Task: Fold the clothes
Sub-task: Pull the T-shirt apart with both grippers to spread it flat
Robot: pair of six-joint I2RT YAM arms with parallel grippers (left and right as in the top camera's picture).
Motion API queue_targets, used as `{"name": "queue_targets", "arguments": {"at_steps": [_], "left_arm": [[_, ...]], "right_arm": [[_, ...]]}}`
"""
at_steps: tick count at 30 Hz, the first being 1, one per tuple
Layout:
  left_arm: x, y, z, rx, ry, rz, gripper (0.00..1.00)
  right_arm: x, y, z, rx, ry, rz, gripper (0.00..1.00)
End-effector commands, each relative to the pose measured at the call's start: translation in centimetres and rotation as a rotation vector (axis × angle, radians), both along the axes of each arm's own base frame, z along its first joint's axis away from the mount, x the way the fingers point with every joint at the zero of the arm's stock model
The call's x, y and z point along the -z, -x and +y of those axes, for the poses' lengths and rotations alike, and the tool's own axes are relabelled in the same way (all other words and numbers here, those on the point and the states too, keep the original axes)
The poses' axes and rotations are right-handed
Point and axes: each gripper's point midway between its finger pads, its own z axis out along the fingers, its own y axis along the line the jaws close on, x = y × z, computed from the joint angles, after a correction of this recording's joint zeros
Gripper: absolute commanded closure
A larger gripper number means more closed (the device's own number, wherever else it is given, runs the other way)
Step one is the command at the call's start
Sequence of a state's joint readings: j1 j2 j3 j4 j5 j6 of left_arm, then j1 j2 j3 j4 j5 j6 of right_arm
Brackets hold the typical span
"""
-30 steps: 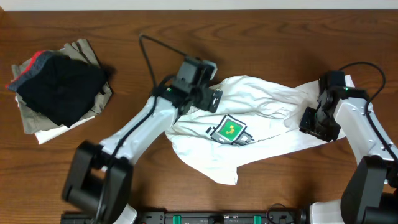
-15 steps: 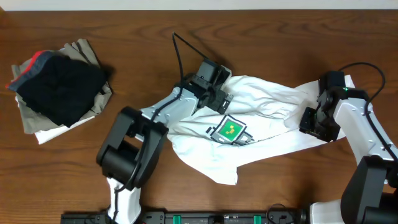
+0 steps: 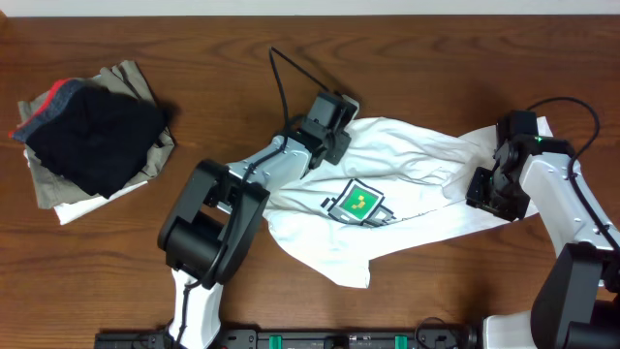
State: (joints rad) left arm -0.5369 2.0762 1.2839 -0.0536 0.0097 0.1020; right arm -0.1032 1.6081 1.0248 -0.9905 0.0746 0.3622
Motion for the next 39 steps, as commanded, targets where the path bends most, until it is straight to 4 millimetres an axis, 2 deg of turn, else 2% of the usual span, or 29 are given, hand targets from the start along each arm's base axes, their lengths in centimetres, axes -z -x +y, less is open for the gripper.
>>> {"name": "queue_targets", "arguments": {"at_steps": [1,4,7,10,14,15,17,19,21,25,30,35,39], "left_arm": [[-4.2,-4.8,3.3,-0.156,-0.047,-0.147,0.89],[-7.0,-7.6,6.3,-0.265,-0.036,-0.201,0.9],[-8.2,-9.1,9.7,-0.413,0.03,-0.181,0.9],[-7.8,-9.5,12.2,-0.515,0.124,-0.112,0.9],[-6.3,-8.6,16.0,-0.673,0.171,-0.01,0.89],[-6.0,-8.3,16.8,-0.706,0.174,0.01,0.86],[-5.5,-7.8,18.2,-0.746,0.165,0.042,0.72],[-5.1,-7.3,19.0,-0.762,0.149,0.067,0.63],[-4.6,-6.7,19.3,-0.768,0.131,0.096,0.54],[-3.6,-4.9,18.7,-0.749,0.117,0.186,0.48],[-2.4,-2.0,17.2,-0.701,0.146,0.347,0.47],[-1.6,0.2,17.3,-0.707,0.106,0.436,0.47],[-1.4,1.0,17.5,-0.708,0.086,0.466,0.47]], "right_arm": [[0.2,0.1,-0.1,-0.005,-0.004,0.004,0.58],[0.2,-0.5,-0.2,-0.004,-0.002,-0.019,0.58],[0.1,-1.8,-0.4,-0.02,0.005,-0.073,0.58],[-0.1,-3.6,-0.6,-0.047,0.016,-0.145,0.57],[-0.5,-5.7,-0.8,-0.056,0.029,-0.232,0.55],[-0.6,-6.0,-0.8,-0.056,0.03,-0.243,0.55],[-0.7,-6.5,-0.9,-0.056,0.033,-0.262,0.55],[-0.7,-6.7,-0.9,-0.055,0.034,-0.273,0.54],[-0.8,-7.0,-0.9,-0.056,0.036,-0.286,0.54],[-1.0,-7.3,-1.2,-0.054,0.051,-0.298,0.54],[-1.6,-8.2,-3.6,-0.014,0.146,-0.34,0.52],[-2.5,-10.8,-5.7,-0.073,0.176,-0.448,0.48],[-2.1,-12.2,-6.8,-0.125,0.194,-0.483,0.45]]}}
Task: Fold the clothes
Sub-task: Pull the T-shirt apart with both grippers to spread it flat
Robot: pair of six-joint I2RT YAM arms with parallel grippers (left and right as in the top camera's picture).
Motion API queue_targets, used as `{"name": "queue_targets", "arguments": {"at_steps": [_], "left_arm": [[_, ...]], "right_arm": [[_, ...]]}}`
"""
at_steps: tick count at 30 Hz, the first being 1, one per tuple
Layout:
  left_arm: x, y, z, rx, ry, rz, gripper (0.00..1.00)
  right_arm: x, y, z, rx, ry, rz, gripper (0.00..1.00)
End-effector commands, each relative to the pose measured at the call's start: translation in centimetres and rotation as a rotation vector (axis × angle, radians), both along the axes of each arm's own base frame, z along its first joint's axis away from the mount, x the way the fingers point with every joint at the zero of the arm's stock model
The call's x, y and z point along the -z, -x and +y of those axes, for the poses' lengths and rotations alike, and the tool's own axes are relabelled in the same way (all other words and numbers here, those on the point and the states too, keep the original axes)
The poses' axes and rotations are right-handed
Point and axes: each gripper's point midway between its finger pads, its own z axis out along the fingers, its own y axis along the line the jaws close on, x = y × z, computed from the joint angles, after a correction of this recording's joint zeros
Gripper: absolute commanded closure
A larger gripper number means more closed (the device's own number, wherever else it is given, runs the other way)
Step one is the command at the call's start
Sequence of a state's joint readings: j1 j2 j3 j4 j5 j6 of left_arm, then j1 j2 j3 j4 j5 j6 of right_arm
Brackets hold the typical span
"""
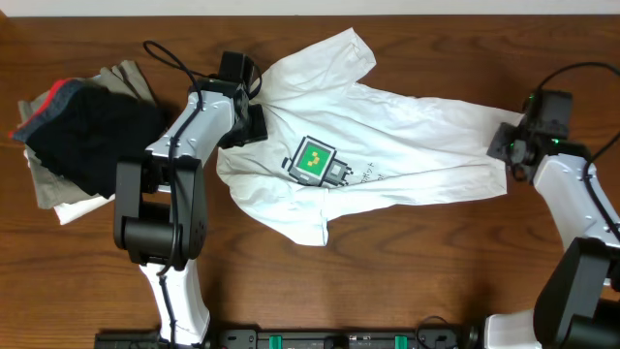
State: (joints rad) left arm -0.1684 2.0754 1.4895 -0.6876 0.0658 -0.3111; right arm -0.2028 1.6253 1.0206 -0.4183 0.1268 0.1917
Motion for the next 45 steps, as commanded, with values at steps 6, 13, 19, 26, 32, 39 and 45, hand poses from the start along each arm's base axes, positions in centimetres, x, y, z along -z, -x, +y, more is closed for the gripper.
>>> {"name": "queue_targets", "arguments": {"at_steps": [6,13,19,26,32,39,45], "left_arm": [[-1.0,0.2,-0.4,0.005,0.015,-0.003,0.47],[-0.9,0.6,-0.3,0.005,0.011,0.014,0.46],[-0.9,0.6,-0.3,0.005,0.011,0.014,0.46],[-0.9,0.6,-0.3,0.005,0.011,0.014,0.46],[-0.9,0.6,-0.3,0.005,0.011,0.014,0.46],[-0.9,0.7,-0.3,0.005,0.011,0.018,0.46],[-0.7,1.4,-0.2,0.008,0.006,0.048,0.46]], "right_arm": [[4.7,-0.8,-2.0,-0.037,0.025,0.067,0.45],[9.3,-1.5,-2.8,-0.022,0.014,0.102,0.44],[10.7,-1.6,-2.4,-0.034,-0.009,0.111,0.98],[2.6,-4.2,-2.6,-0.047,0.036,-0.08,0.99],[-9.8,-6.9,-1.0,-0.112,0.142,-0.402,0.99],[-8.6,-9.3,-3.0,-0.009,0.201,-0.461,0.51],[0.4,-5.8,-3.2,-0.013,0.14,-0.138,0.02]]}}
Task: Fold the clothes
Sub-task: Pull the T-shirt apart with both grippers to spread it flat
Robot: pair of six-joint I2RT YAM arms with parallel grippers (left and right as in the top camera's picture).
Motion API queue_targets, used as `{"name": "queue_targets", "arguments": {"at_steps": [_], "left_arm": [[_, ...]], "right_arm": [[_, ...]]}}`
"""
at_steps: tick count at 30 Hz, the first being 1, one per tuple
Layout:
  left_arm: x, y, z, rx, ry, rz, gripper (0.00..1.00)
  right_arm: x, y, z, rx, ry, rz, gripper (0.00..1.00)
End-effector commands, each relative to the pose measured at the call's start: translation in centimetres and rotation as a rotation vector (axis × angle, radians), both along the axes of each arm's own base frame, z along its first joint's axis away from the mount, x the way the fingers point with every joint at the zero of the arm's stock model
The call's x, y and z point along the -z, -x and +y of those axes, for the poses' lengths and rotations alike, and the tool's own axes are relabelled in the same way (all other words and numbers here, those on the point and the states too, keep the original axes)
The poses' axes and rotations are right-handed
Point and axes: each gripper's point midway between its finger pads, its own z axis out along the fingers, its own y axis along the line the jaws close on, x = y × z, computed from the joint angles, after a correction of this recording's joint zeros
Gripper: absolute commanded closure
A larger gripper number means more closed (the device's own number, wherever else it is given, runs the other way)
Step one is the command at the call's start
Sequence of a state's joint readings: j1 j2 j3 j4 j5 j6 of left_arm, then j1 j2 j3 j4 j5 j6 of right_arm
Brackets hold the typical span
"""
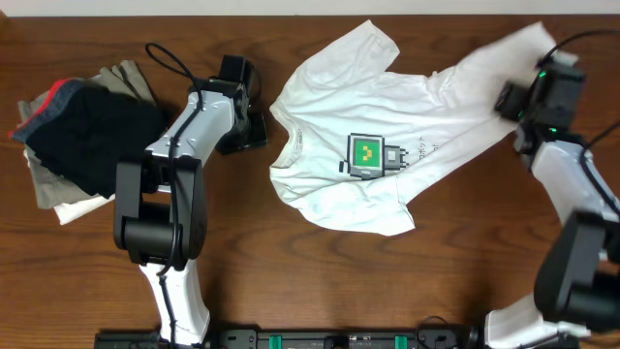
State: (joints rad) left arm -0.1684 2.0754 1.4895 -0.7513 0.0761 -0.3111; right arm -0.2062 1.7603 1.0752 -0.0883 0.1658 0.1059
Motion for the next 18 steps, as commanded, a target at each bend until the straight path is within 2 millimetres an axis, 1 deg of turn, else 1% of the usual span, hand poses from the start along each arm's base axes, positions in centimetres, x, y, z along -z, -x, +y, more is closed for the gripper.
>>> {"name": "queue_targets", "arguments": {"at_steps": [1,3,6,8,13,15,17,18], "left_arm": [[-1.0,-0.1,-0.2,0.007,0.006,-0.013,0.46],[-1.0,0.3,-0.5,0.013,0.011,0.0,0.46],[-0.9,0.9,-1.5,0.033,0.051,0.024,0.46],[-0.9,1.2,-1.7,0.04,0.049,0.035,0.46],[-0.9,1.7,-2.8,0.069,0.046,0.042,0.46],[-0.9,1.6,-3.2,0.077,0.047,0.037,0.46],[-0.9,1.5,-3.5,0.084,0.048,0.031,0.46],[-0.9,1.5,-3.6,0.087,0.048,0.029,0.46]], "right_arm": [[2.4,1.8,-0.9,0.03,0.006,0.103,0.01],[2.9,2.5,-1.0,0.033,0.0,0.134,0.01],[3.0,2.6,-1.0,0.027,0.0,0.142,0.01],[3.0,2.6,-1.2,0.032,0.0,0.141,0.02],[2.2,2.0,-2.6,0.057,-0.015,0.078,0.24],[1.9,1.8,-3.3,0.084,-0.028,0.053,0.3],[2.0,2.0,-4.0,0.115,-0.041,0.043,0.39],[2.2,2.0,-4.3,0.125,-0.045,0.039,0.41]]}}
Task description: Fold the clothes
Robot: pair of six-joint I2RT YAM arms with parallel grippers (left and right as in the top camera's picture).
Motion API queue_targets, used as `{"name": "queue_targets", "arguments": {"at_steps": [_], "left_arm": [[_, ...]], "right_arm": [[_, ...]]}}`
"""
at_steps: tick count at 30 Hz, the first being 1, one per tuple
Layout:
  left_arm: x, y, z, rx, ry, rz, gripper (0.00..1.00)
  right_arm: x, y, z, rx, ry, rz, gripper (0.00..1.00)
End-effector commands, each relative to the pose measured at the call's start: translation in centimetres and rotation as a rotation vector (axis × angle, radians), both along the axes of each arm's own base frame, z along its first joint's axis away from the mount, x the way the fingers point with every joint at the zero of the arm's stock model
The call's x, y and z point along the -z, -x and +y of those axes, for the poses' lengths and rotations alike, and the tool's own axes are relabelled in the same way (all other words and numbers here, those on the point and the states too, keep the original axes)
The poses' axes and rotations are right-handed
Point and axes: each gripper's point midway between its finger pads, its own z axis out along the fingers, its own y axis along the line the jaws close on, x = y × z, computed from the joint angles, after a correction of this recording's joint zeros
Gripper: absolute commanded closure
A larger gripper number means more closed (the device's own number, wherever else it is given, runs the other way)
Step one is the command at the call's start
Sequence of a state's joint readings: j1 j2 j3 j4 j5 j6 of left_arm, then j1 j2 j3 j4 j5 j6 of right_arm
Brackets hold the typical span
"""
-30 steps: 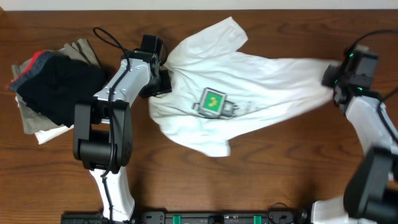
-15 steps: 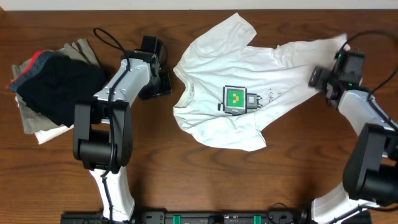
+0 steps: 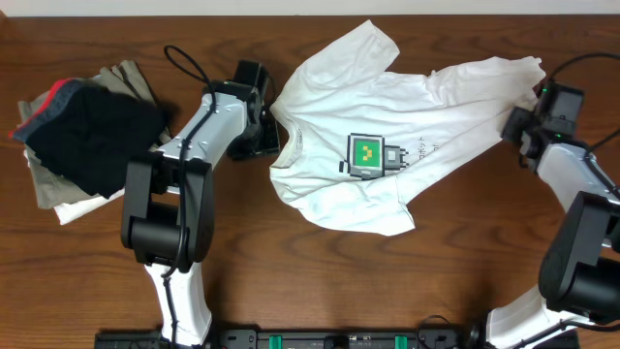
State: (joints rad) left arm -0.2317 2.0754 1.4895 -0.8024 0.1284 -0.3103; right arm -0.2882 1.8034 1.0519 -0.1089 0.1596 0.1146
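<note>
A white T-shirt (image 3: 387, 116) with a green pixel print (image 3: 366, 153) lies spread on the table, print up, collar to the left and hem to the right. My left gripper (image 3: 266, 136) sits at the collar edge and touches the cloth. Its jaws are too dark to read. My right gripper (image 3: 520, 123) is at the lower corner of the hem on the right. The overhead view does not show whether its fingers hold cloth. One sleeve (image 3: 363, 41) points to the far edge, and the other (image 3: 383, 218) lies toward the front.
A heap of other clothes (image 3: 87, 136), dark on top with grey and white beneath, lies at the far left. Cables loop behind the left arm (image 3: 184, 63) and above the right arm (image 3: 581, 63). The table's far edge (image 3: 310, 12) runs just beyond the upper sleeve.
My left gripper has moved right, from just clear of the shirt to its collar. My right gripper has come down toward the front, and the hem it held up now lies flat.
The shirt first lay crumpled mid-table, with both grippers at its ends. Then it was stretched out leftward between them. Later it lay flat further right, with the left gripper apart from it. Now the left gripper is at the collar and the right gripper at the hem corner.
</note>
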Motion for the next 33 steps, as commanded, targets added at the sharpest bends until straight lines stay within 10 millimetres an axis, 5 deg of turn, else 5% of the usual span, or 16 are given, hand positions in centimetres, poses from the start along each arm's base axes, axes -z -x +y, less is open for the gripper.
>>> {"name": "queue_targets", "arguments": {"at_steps": [1,6,13,33], "left_arm": [[-1.0,-0.5,-0.6,0.019,0.01,-0.034,0.46],[-1.0,-0.5,-0.7,0.022,0.01,-0.035,0.46],[-1.0,-0.5,-0.7,0.022,0.01,-0.035,0.46],[-1.1,-0.8,-0.7,0.021,0.013,-0.048,0.46]], "right_arm": [[-0.8,-0.3,-1.3,0.052,-0.017,-0.043,0.41],[2.1,-0.8,-1.0,0.037,-0.065,-0.02,0.36],[4.4,-2.1,-0.5,0.032,-0.125,-0.056,0.42],[4.9,-3.8,-1.1,0.035,-0.11,-0.126,0.59]]}}
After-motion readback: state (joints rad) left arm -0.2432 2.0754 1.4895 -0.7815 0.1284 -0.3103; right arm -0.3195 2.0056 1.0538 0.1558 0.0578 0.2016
